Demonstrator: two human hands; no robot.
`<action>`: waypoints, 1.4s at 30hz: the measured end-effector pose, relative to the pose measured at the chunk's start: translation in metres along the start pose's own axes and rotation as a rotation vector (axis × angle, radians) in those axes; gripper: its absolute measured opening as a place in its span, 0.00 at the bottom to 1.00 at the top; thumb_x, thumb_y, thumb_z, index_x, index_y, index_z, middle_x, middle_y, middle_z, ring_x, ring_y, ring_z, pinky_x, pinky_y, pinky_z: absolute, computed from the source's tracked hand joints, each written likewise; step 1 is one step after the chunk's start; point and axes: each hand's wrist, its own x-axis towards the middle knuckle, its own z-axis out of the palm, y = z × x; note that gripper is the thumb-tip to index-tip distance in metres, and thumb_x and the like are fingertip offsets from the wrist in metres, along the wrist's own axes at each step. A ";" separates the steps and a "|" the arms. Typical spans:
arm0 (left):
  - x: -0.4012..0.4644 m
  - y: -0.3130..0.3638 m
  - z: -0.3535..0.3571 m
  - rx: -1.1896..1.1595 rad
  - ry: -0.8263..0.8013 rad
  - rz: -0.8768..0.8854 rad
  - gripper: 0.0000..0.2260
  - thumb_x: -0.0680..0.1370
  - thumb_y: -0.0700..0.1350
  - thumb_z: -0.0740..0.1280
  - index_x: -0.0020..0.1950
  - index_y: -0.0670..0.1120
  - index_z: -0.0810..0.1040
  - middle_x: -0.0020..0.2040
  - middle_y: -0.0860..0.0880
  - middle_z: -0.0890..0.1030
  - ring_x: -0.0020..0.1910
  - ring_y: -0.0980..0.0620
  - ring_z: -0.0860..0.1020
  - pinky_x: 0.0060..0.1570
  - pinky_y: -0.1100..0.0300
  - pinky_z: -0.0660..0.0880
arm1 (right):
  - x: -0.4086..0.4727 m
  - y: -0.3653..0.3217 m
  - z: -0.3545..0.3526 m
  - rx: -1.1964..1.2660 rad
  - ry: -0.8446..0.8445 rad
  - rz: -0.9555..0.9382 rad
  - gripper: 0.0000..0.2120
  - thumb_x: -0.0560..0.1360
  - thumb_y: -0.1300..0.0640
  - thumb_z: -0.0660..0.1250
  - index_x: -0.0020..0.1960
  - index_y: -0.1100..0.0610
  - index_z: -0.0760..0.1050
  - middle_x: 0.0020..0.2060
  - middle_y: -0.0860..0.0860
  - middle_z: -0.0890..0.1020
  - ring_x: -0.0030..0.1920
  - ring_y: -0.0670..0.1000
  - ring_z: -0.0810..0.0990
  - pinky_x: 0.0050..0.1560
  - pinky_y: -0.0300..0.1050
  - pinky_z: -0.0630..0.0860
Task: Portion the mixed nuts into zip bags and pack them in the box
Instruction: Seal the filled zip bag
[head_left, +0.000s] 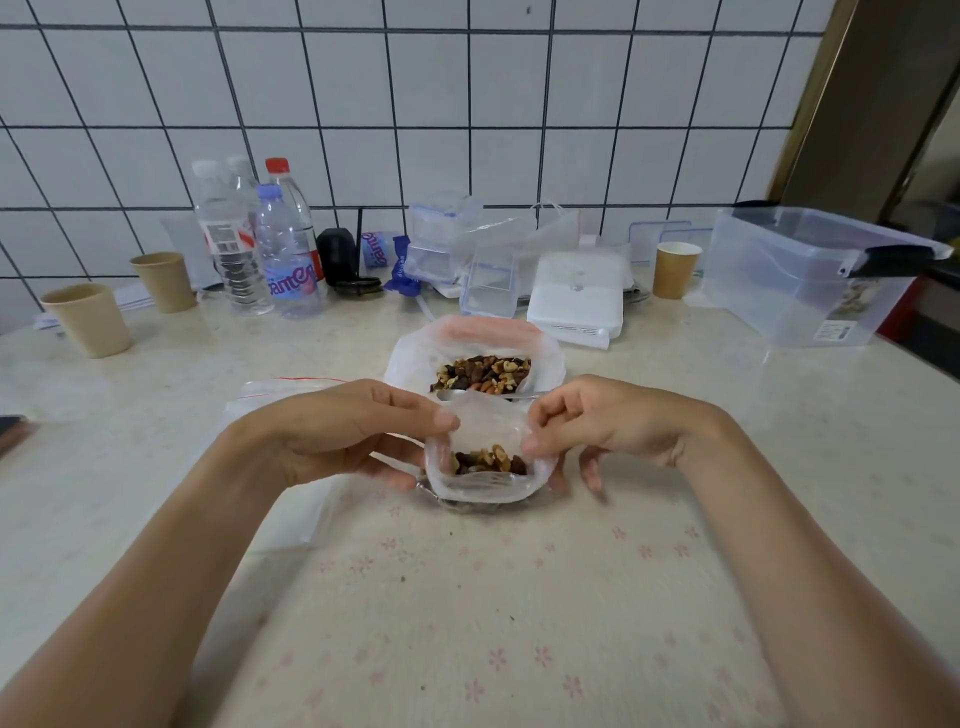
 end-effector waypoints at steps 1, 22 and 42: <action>0.000 0.000 0.001 -0.003 0.017 0.009 0.15 0.69 0.52 0.79 0.52 0.47 0.88 0.50 0.46 0.87 0.43 0.54 0.84 0.37 0.63 0.80 | 0.000 0.000 -0.001 0.037 0.029 -0.016 0.10 0.76 0.58 0.76 0.50 0.62 0.78 0.43 0.59 0.86 0.43 0.58 0.87 0.28 0.43 0.79; 0.004 0.001 0.018 0.142 0.288 0.155 0.20 0.83 0.52 0.66 0.33 0.46 0.82 0.44 0.47 0.82 0.35 0.48 0.82 0.38 0.52 0.82 | 0.003 -0.007 0.004 0.250 0.152 0.067 0.16 0.79 0.46 0.71 0.52 0.60 0.81 0.48 0.63 0.87 0.43 0.59 0.88 0.32 0.45 0.82; 0.007 0.007 0.022 0.022 0.604 0.306 0.12 0.76 0.31 0.70 0.35 0.43 0.74 0.26 0.49 0.76 0.23 0.55 0.71 0.28 0.58 0.80 | 0.011 -0.016 0.015 0.261 0.576 -0.156 0.11 0.73 0.72 0.64 0.39 0.56 0.71 0.20 0.50 0.69 0.18 0.52 0.72 0.21 0.39 0.69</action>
